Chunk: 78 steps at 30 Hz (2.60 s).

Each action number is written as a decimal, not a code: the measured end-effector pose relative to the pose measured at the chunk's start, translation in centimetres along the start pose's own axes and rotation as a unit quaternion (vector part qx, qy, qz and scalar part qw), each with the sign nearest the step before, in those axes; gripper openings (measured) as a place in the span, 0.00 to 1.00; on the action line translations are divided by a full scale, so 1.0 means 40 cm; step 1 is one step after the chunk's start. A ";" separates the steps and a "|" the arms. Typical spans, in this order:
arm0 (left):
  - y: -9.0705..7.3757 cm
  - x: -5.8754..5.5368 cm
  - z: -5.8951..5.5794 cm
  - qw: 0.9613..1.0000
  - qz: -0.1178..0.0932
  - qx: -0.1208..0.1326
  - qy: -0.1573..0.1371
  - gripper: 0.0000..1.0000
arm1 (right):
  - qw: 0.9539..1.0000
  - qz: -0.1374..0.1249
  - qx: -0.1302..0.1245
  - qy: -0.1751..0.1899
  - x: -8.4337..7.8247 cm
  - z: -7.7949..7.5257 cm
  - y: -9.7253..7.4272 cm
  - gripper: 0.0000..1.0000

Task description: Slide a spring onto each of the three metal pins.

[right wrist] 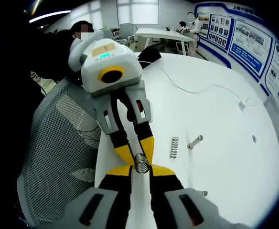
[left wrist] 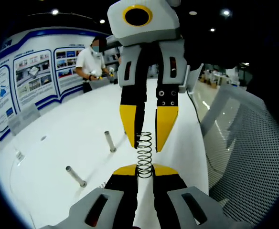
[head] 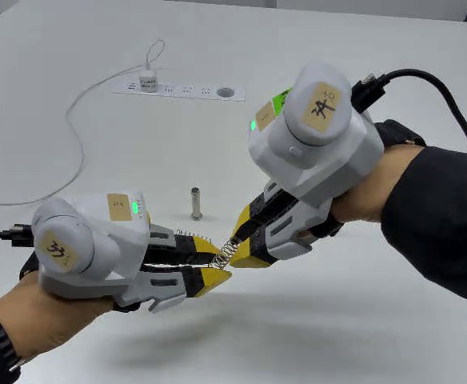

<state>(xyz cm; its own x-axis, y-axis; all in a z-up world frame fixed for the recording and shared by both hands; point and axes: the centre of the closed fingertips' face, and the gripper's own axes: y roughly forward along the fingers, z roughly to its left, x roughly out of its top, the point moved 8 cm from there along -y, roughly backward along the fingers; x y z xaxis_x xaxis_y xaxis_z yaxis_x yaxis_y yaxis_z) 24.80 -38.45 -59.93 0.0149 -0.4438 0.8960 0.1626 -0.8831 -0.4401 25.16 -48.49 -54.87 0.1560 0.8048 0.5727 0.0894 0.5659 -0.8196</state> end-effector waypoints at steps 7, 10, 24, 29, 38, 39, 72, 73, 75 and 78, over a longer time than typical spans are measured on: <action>0.002 0.003 -0.004 1.000 -0.001 -0.002 0.002 0.11 | 1.000 -0.011 0.005 0.011 0.005 0.002 0.012 0.12; 0.002 0.001 -0.004 1.000 -0.004 -0.004 -0.006 0.11 | 1.000 -0.010 0.005 0.012 0.006 0.003 0.012 0.12; -0.046 0.006 0.006 0.999 -0.010 0.013 -0.028 0.25 | 1.000 0.005 -0.017 0.021 -0.018 -0.033 -0.038 0.12; -0.083 0.005 0.011 0.998 -0.016 0.031 -0.043 0.31 | 0.999 0.014 -0.038 0.029 -0.036 -0.063 -0.077 0.12; -0.140 -0.006 0.023 0.995 -0.027 0.073 -0.061 0.34 | 0.996 0.036 -0.072 0.044 -0.061 -0.133 -0.139 0.12; -0.145 -0.007 0.023 0.995 -0.029 0.077 -0.062 0.34 | 0.995 0.040 -0.077 0.046 -0.065 -0.144 -0.144 0.12; -0.162 -0.019 0.010 0.992 -0.035 0.097 -0.075 0.36 | 0.985 0.151 -0.058 0.062 -0.108 -0.276 -0.047 0.12; -0.162 -0.018 0.010 0.992 -0.035 0.097 -0.075 0.36 | 0.985 0.153 -0.058 0.062 -0.109 -0.278 -0.042 0.12; -0.162 -0.018 0.011 0.992 -0.035 0.097 -0.076 0.36 | 0.984 0.158 -0.058 0.061 -0.111 -0.276 -0.034 0.12; -0.162 -0.017 0.012 0.992 -0.035 0.097 -0.075 0.36 | 0.982 0.168 -0.059 0.058 -0.114 -0.272 -0.018 0.12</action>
<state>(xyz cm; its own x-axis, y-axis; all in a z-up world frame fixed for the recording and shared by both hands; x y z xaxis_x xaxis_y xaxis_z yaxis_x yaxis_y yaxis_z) 24.21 -32.37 -57.65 0.1408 -0.3426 0.9289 0.3541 -0.8587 -0.3704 35.07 -54.52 -57.09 0.3067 0.9128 0.2698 0.1266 0.2418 -0.9620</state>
